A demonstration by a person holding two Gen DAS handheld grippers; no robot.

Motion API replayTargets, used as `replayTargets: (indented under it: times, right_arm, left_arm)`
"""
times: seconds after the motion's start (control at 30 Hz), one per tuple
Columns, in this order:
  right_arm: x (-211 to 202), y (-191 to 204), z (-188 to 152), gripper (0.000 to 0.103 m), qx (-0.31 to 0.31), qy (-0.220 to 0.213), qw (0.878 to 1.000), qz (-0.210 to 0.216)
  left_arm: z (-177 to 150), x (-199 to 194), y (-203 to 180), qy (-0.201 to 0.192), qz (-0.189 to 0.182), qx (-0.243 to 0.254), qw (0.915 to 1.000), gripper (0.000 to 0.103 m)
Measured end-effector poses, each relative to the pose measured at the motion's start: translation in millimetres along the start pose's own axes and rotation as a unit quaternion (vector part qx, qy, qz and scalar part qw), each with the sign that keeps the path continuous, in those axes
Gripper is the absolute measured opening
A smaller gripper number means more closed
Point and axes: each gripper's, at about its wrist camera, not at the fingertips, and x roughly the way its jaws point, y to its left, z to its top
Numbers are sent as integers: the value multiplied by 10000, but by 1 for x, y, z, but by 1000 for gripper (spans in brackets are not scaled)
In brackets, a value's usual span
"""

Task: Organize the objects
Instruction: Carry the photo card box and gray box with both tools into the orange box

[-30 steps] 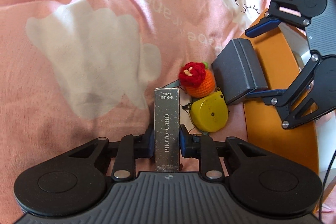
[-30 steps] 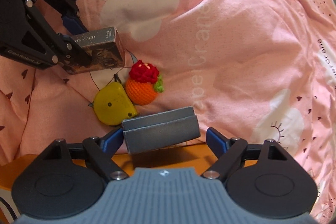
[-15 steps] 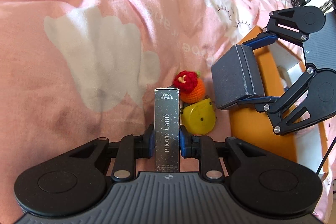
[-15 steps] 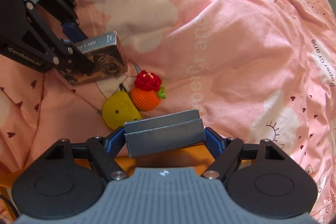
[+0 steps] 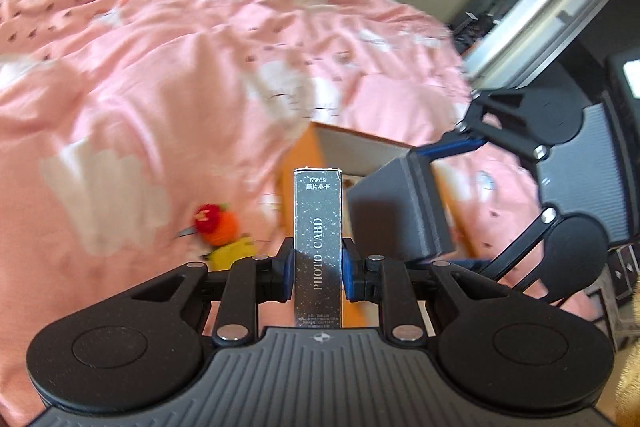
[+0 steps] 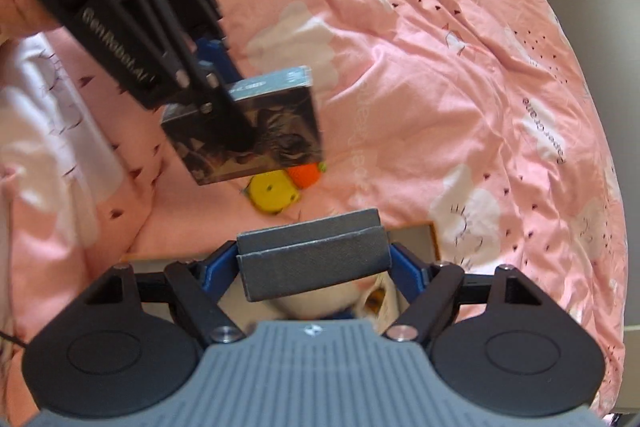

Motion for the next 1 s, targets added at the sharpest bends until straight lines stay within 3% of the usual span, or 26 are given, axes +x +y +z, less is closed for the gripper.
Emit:
replayTargets:
  times: [0.23,0.47,0.83,1.0]
  right_arm:
    - [-4,21,-67,80,347,567,9974,267]
    - [25,20,-119,80,810,840,9908,691]
    - [69,12,-139,80,761,1062,9807,1456]
    - [89,12,-140,81,719,1384,9742,1633]
  left_arm:
    - [-9,48,-67,592,-601,469,9953,25]
    - [-26,117,-82,1349,-526,176,9893,25]
    - [-39,174,-82,1886,-236,-122,9817,25]
    - [-46,185,-79,2089,-182,-138,9777,25]
